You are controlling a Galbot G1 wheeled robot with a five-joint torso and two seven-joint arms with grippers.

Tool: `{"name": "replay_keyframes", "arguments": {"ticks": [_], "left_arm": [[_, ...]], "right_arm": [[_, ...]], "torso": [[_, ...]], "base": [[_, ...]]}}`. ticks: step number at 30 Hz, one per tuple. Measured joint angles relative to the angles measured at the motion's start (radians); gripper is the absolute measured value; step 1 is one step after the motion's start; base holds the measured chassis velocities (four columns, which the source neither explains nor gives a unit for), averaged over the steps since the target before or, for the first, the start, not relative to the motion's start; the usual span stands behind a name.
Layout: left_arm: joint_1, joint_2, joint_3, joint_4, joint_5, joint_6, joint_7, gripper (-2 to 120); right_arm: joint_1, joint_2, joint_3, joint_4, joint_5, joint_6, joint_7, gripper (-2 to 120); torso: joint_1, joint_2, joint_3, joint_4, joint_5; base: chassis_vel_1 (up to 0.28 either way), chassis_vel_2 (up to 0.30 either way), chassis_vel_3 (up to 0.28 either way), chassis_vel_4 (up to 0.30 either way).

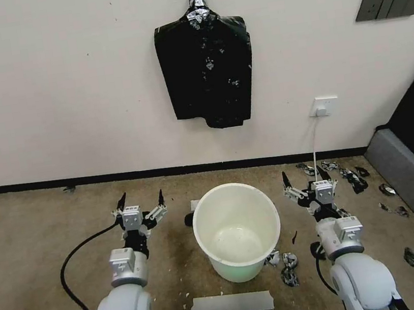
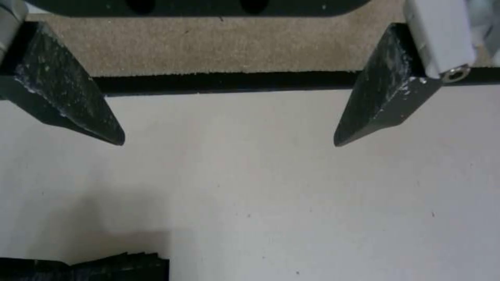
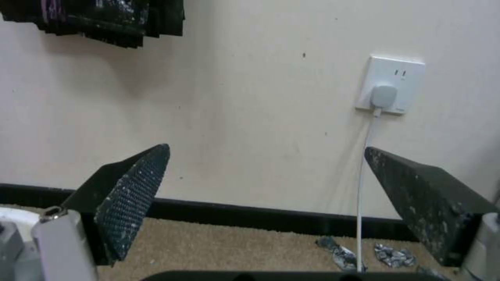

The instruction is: Place a trash bag onto the trash bin.

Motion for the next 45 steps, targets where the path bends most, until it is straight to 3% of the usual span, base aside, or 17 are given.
{"name": "replay_keyframes", "arguments": {"ticks": [36, 40, 41, 43, 45], "left_arm": [[0.009, -0.003, -0.004, -0.006, -0.006, -0.003, 0.001, 100], [0.145, -0.047, -0.058, -0.133, -0.101, -0.077, 0.014, 100], [0.145, -0.047, -0.058, -0.133, -0.101, -0.077, 0.014, 100], [0.245, -0.080, -0.098, -0.228, -0.171, -0.132, 0.024, 100], [0.264, -0.084, -0.104, -0.245, -0.197, -0.140, 0.035, 100]], "right_arm": [[-0.001, -0.001, 0.000, 0.001, 0.000, 0.000, 0.000, 100], [-0.042, -0.069, 0.001, 0.099, 0.022, -0.041, 0.003, 100], [-0.042, -0.069, 0.001, 0.099, 0.022, -0.041, 0.003, 100], [-0.083, -0.134, 0.004, 0.194, 0.046, -0.082, 0.008, 100], [-0.103, -0.169, 0.004, 0.243, 0.058, -0.103, 0.009, 100]], "torso": [[0.000, 0.000, 0.000, -0.0001, 0.0000], [0.000, 0.000, 0.000, 0.0000, 0.0000], [0.000, 0.000, 0.000, 0.0000, 0.0000], [0.000, 0.000, 0.000, 0.0002, 0.0005], [0.000, 0.000, 0.000, 0.0006, 0.0010]], "base": [[0.000, 0.000, 0.000, 0.000], [0.000, 0.000, 0.000, 0.000], [0.000, 0.000, 0.000, 0.000], [0.000, 0.000, 0.000, 0.000], [0.000, 0.000, 0.000, 0.000]]}}
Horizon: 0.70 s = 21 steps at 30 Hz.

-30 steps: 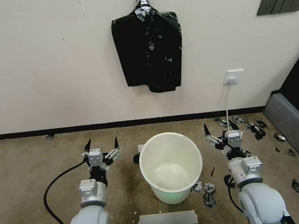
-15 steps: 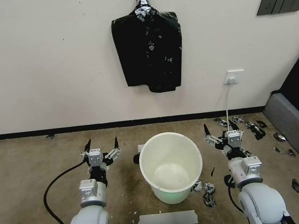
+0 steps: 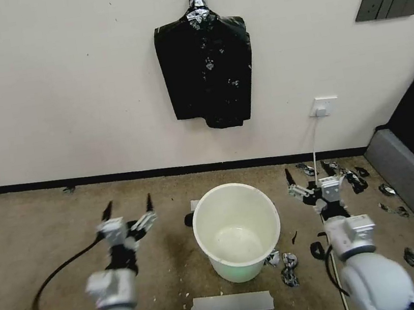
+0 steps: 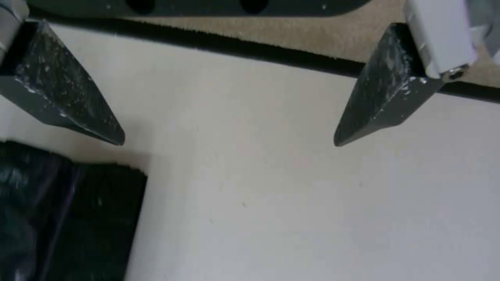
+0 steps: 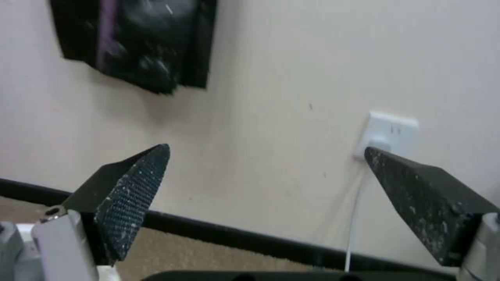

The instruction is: Place a trash bag onto the trash bin.

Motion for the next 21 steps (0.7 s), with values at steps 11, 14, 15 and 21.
{"name": "replay_keyframes", "arguments": {"ticks": [11, 14, 15, 21], "left_arm": [[-0.008, 0.046, 0.013, 0.017, -0.071, 0.012, 0.058, 100], [-0.007, 0.059, 0.016, 0.018, -0.088, 0.011, 0.062, 100], [-0.007, 0.073, 0.017, 0.018, -0.092, 0.011, 0.063, 100], [-0.029, 0.134, 0.026, 0.008, -0.095, 0.025, 0.065, 100]], "right_arm": [[0.006, -0.031, -0.042, 0.006, 0.126, -0.027, -0.029, 100], [0.063, -0.040, -0.077, -0.032, 0.178, 0.008, -0.028, 100], [0.113, -0.052, -0.101, -0.054, 0.211, 0.032, -0.027, 100], [0.280, -0.087, -0.163, -0.078, 0.323, 0.052, -0.008, 100]], "torso": [[0.000, 0.000, 0.000, -0.0008, -0.0011], [0.000, 0.000, 0.000, -0.0008, -0.0009], [0.000, 0.000, 0.000, -0.0005, -0.0007], [0.000, 0.000, 0.000, -0.0012, -0.0010]], "base": [[0.000, 0.000, 0.000, 0.000], [0.000, 0.000, 0.000, 0.000], [0.000, 0.000, 0.000, 0.000], [0.000, 0.000, 0.000, 0.000]]}}
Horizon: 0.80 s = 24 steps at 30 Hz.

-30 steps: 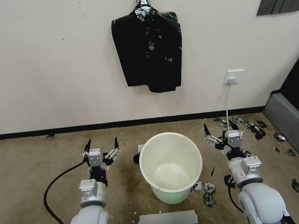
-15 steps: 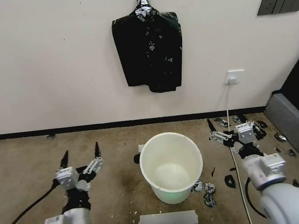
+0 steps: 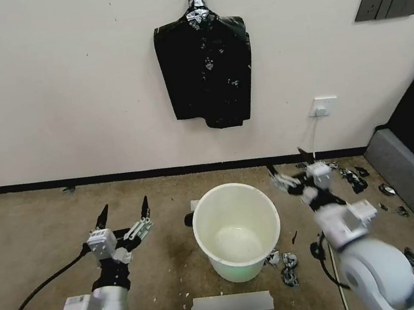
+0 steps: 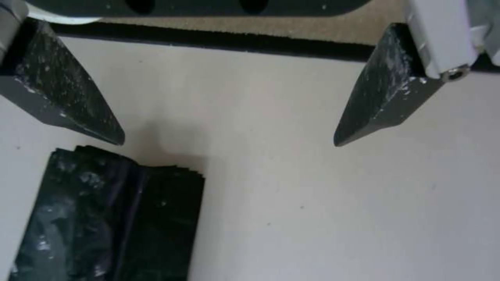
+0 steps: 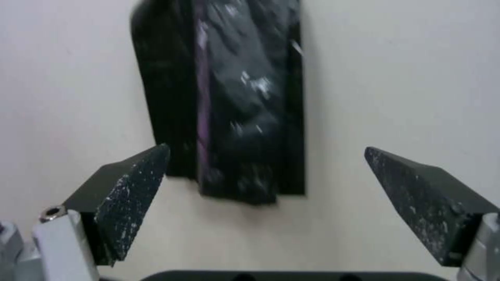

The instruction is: Place a trash bag onto the trash bin.

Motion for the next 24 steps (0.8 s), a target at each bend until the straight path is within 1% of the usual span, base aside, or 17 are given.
{"name": "replay_keyframes", "arguments": {"ticks": [2, 3, 4, 7, 8, 11, 12, 14, 16, 17, 19, 20, 21, 24], "left_arm": [[0.005, 0.001, -0.001, -0.002, 0.001, -0.001, 0.003, 100], [0.009, -0.001, -0.001, -0.002, 0.002, -0.006, 0.007, 100], [0.009, -0.001, -0.001, -0.002, 0.002, -0.006, 0.007, 100], [0.015, -0.004, 0.000, -0.003, 0.005, -0.015, 0.020, 100], [0.015, -0.004, 0.000, -0.003, 0.005, -0.015, 0.020, 100], [0.014, -0.008, -0.003, -0.005, 0.018, -0.029, 0.012, 100], [0.014, -0.008, -0.003, -0.005, 0.018, -0.029, 0.012, 100], [0.016, -0.019, -0.009, -0.009, 0.028, -0.039, 0.005, 100], [0.023, -0.029, -0.012, -0.012, 0.033, -0.044, 0.004, 100], [0.023, -0.029, -0.012, -0.012, 0.033, -0.044, 0.004, 100], [0.027, -0.036, -0.014, -0.012, 0.036, -0.046, 0.004, 100], [0.027, -0.041, -0.016, -0.012, 0.037, -0.046, 0.004, 100], [0.027, -0.041, -0.016, -0.012, 0.037, -0.046, 0.004, 100], [0.025, -0.050, -0.020, -0.012, 0.037, -0.046, 0.004, 100]], "right_arm": [[0.104, -0.015, -0.048, -0.026, 0.042, -0.026, 0.022, 100], [0.167, -0.023, -0.080, -0.040, 0.067, -0.050, 0.039, 100], [0.167, -0.023, -0.080, -0.040, 0.067, -0.050, 0.039, 100], [0.334, -0.046, -0.156, -0.080, 0.116, -0.107, 0.079, 100], [0.334, -0.046, -0.156, -0.080, 0.116, -0.107, 0.079, 100], [0.512, -0.071, -0.232, -0.114, 0.169, -0.163, 0.144, 100], [0.512, -0.071, -0.232, -0.114, 0.169, -0.163, 0.144, 100], [0.632, -0.078, -0.282, -0.137, 0.215, -0.197, 0.195, 100], [0.762, -0.078, -0.336, -0.171, 0.248, -0.218, 0.253, 100], [0.762, -0.078, -0.336, -0.171, 0.248, -0.218, 0.253, 100], [0.864, -0.070, -0.387, -0.208, 0.266, -0.234, 0.297, 100], [0.941, -0.057, -0.431, -0.245, 0.268, -0.246, 0.336, 100], [0.941, -0.057, -0.431, -0.245, 0.268, -0.246, 0.336, 100], [1.058, -0.016, -0.510, -0.338, 0.236, -0.270, 0.426, 100]], "torso": [[0.000, 0.000, 0.000, 0.0006, 0.0000], [0.000, 0.000, 0.000, 0.0007, 0.0000], [0.000, 0.000, 0.000, 0.0007, 0.0000], [0.000, 0.000, 0.000, 0.0006, -0.0001], [0.000, 0.000, 0.000, 0.0006, -0.0001], [0.000, 0.000, 0.000, 0.0005, 0.0000], [0.000, 0.000, 0.000, 0.0005, 0.0000], [0.000, 0.000, 0.000, 0.0004, 0.0000], [0.000, 0.000, 0.000, 0.0006, -0.0001], [0.000, 0.000, 0.000, 0.0006, -0.0001], [0.000, 0.000, 0.000, 0.0006, -0.0001], [0.000, 0.000, 0.000, 0.0007, -0.0003], [0.000, 0.000, 0.000, 0.0007, -0.0003], [0.000, 0.000, 0.000, 0.0006, -0.0002]], "base": [[0.000, 0.000, 0.000, 0.000], [0.000, 0.000, 0.000, 0.000], [0.000, 0.000, 0.000, 0.000], [0.000, 0.000, 0.000, 0.000], [0.000, 0.000, 0.000, 0.000], [0.000, 0.000, 0.000, 0.000], [0.000, 0.000, 0.000, 0.000], [0.000, 0.000, 0.000, 0.000], [0.000, 0.000, 0.000, 0.000], [0.000, 0.000, 0.000, 0.000], [0.000, 0.000, 0.000, 0.000], [0.000, 0.000, 0.000, 0.000], [0.000, 0.000, 0.000, 0.000], [0.000, 0.000, 0.000, 0.000]]}}
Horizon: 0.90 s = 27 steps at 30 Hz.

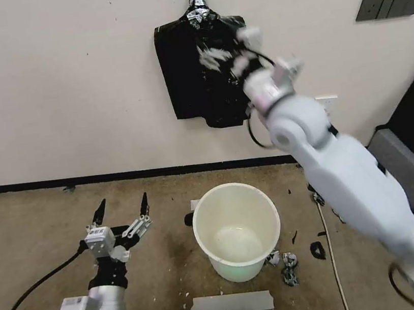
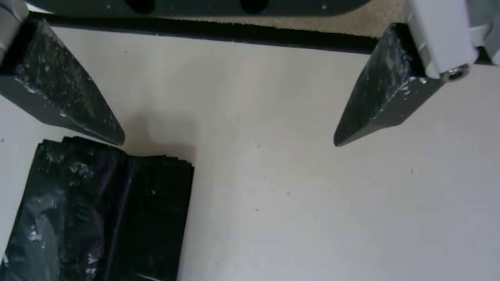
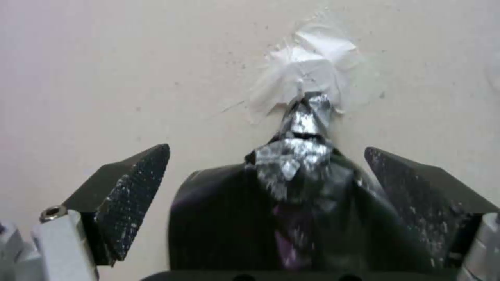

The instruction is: Place a trash bag onto the trash bin.

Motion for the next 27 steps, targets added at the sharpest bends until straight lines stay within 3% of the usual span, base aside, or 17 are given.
{"name": "replay_keyframes", "arguments": {"ticks": [9, 15, 21, 27], "left_arm": [[-0.001, -0.014, 0.000, 0.009, 0.000, 0.000, 0.000, 100], [-0.001, -0.016, -0.002, 0.010, 0.000, 0.001, 0.000, 100], [-0.003, -0.029, 0.005, 0.019, 0.000, 0.001, -0.001, 100], [-0.002, -0.031, 0.005, 0.029, 0.000, 0.001, -0.002, 100]], "right_arm": [[0.115, 0.098, -0.066, -0.196, -0.093, -0.018, 0.088, 99], [0.120, 0.125, -0.066, -0.239, -0.132, -0.026, 0.098, 95], [0.107, 0.137, -0.063, -0.252, -0.143, -0.027, 0.102, 65], [0.103, 0.146, -0.055, -0.262, -0.144, -0.026, 0.104, 46]], "torso": [[0.000, 0.000, 0.000, 0.0000, 0.0001], [0.000, 0.000, 0.000, 0.0000, 0.0001], [0.000, 0.000, 0.000, -0.0001, 0.0002], [0.000, 0.000, 0.000, -0.0001, 0.0002]], "base": [[0.000, 0.000, 0.000, 0.000], [0.000, 0.000, 0.000, 0.000], [0.000, 0.000, 0.000, 0.000], [0.000, 0.000, 0.000, 0.000]]}}
